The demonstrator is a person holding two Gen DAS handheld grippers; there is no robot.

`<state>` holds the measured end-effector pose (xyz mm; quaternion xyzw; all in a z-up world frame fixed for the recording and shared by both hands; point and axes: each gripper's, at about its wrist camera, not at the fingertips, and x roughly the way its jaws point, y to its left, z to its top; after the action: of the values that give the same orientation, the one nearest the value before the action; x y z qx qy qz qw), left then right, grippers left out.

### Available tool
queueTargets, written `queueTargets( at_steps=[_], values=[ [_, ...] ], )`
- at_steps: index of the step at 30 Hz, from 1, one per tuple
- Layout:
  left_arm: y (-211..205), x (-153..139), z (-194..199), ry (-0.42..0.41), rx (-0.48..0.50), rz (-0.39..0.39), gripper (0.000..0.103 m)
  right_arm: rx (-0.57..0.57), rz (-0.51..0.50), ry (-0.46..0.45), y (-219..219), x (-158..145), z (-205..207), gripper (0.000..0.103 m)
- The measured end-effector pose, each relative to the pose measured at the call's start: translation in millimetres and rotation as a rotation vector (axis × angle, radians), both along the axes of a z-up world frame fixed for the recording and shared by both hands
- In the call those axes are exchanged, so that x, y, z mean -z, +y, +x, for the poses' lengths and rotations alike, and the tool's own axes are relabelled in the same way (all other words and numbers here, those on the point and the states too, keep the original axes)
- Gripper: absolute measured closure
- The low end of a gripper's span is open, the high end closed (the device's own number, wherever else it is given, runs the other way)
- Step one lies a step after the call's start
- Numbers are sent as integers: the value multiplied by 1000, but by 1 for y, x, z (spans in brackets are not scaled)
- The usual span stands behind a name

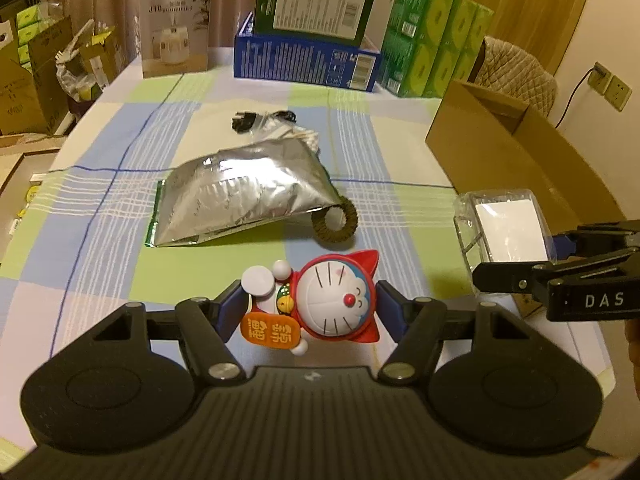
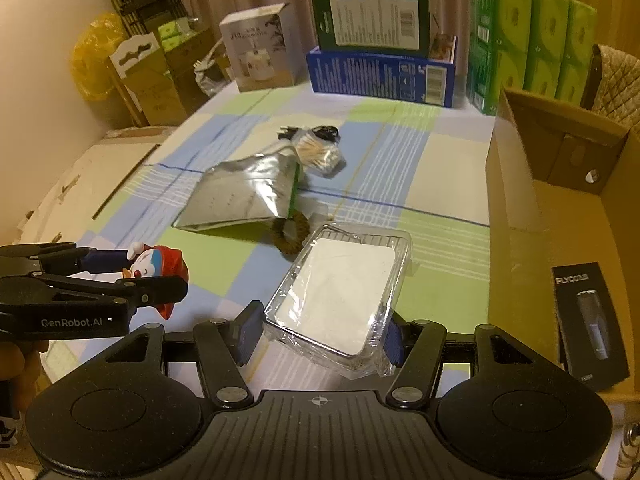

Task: Organize objects
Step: 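Lift and carry the tissue tray and Doraemon figure toward the cardboard box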

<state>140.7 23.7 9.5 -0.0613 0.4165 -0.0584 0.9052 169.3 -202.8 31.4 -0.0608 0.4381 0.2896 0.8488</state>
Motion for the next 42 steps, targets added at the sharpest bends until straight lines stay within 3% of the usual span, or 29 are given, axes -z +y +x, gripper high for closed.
queueTargets(
  at_steps=[25, 42],
  values=[
    [-26, -55, -52, -69, 18, -9, 38, 19, 36, -85, -38, -59, -50, 46],
    [-68, -105, -35, -104, 80, -50, 38, 184, 38, -146, -120, -120, -27, 46]
  ],
)
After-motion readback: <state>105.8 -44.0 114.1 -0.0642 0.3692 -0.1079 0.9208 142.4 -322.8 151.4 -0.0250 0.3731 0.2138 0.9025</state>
